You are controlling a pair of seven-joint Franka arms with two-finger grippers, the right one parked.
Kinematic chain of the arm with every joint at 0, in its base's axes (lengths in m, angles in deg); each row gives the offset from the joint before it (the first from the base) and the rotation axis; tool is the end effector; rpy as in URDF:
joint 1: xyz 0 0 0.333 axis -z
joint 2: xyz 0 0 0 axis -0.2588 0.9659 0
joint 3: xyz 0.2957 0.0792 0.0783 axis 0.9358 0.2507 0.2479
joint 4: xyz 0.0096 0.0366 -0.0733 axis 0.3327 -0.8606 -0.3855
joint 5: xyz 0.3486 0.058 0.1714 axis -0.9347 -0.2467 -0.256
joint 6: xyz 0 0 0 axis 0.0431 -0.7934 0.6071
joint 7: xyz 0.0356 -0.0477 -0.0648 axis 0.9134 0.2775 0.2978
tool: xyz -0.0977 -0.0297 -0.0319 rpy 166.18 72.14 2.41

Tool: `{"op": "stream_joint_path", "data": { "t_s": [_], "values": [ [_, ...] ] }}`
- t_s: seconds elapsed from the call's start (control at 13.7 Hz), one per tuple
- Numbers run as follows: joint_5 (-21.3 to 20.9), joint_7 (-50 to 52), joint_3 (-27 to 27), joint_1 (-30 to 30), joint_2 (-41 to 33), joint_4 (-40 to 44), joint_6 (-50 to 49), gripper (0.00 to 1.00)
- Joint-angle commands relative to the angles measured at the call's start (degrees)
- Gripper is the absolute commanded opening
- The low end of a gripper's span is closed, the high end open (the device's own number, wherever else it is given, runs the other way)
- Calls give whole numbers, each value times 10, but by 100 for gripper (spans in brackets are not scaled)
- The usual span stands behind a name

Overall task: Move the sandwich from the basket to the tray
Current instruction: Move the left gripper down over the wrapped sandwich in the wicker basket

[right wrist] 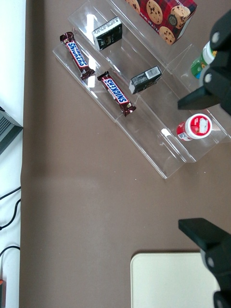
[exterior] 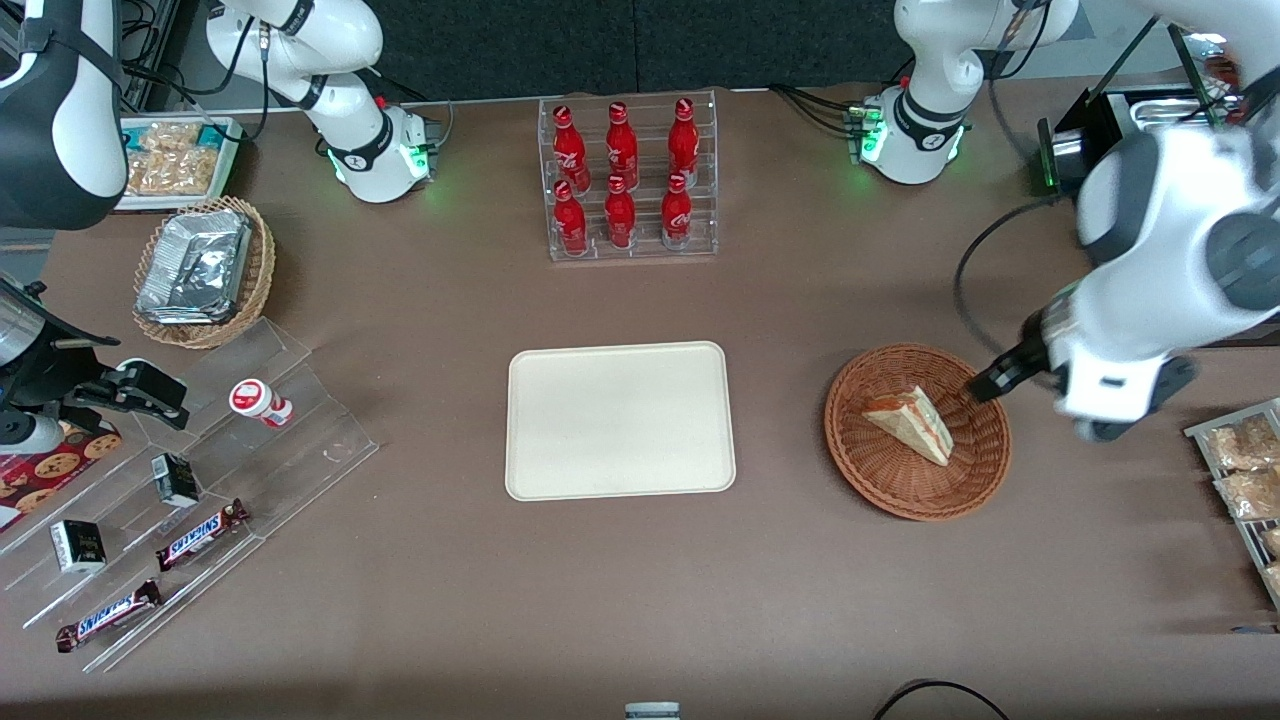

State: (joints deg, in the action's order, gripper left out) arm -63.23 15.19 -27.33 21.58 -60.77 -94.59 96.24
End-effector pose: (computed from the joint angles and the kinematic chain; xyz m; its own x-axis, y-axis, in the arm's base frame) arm 0.6105 -0.1079 0.4508 0.7610 0.6397 -0.1079 0.6282 -0.7681 -0.1239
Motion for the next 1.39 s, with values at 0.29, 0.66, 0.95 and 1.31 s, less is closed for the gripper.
{"op": "stream_joint_path", "data": {
  "t_s": [0.29,0.66,0.95,1.31],
  "values": [
    [2,127,3,2,1,-190,245,100],
    [-1,147,4,2,21,-264,348,100],
    [-1,148,4,2,47,-270,379,100],
    [-3,148,4,5,75,-269,400,43]
  ]
}}
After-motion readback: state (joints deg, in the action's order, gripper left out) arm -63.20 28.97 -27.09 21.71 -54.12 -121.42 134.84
